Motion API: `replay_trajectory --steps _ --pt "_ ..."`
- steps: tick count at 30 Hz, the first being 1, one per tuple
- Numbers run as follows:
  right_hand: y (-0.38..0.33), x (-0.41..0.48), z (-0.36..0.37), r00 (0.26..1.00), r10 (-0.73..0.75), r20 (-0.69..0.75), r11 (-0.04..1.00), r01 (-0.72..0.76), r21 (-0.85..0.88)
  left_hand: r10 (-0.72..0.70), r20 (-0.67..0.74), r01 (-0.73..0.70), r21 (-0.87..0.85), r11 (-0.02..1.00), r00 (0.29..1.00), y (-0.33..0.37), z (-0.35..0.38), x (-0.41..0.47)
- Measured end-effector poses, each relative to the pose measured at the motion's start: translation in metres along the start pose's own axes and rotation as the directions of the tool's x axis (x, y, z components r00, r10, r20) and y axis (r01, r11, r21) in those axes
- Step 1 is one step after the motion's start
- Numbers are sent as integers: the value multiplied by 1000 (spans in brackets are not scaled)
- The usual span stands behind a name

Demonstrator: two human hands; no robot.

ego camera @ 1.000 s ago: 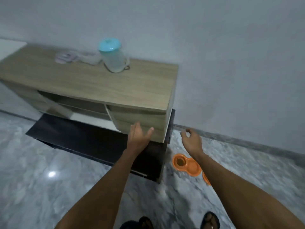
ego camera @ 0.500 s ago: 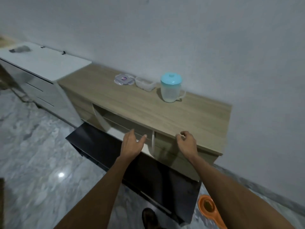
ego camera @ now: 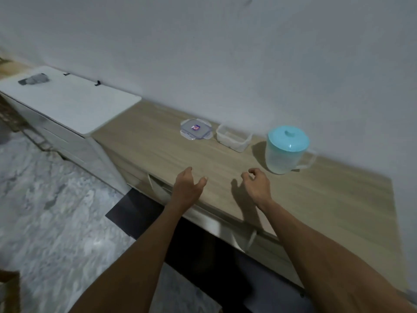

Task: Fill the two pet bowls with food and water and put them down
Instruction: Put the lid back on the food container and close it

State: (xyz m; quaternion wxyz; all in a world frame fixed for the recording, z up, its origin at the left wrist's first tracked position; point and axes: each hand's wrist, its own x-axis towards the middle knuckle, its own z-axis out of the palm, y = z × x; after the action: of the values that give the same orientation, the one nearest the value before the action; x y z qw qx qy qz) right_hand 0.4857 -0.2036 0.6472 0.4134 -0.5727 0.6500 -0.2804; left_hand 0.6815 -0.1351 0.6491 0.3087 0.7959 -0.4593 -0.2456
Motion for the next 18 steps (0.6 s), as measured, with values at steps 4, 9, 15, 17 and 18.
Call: replay_trajectory --steps 4,9,15,17,18 --pt "-26 38 22 999 -1 -49 1000 1 2 25 6 -25 40 999 1000 -12 -18 54" --pt "-45 84 43 986 49 -161 998 -43 44 75 60 -78 44 996 995 -25 -32 130" --pt "-57 136 59 937 49 -346 996 -72 -56 189 170 -208 100 973 967 -32 -52 236" --pt "-57 150 62 912 59 -406 993 -97 -72 229 200 -254 109 961 953 -34 -56 270" --pt "-57 155 65 899 76 -430 990 -120 -75 245 228 -277 118 954 942 -36 -56 286"
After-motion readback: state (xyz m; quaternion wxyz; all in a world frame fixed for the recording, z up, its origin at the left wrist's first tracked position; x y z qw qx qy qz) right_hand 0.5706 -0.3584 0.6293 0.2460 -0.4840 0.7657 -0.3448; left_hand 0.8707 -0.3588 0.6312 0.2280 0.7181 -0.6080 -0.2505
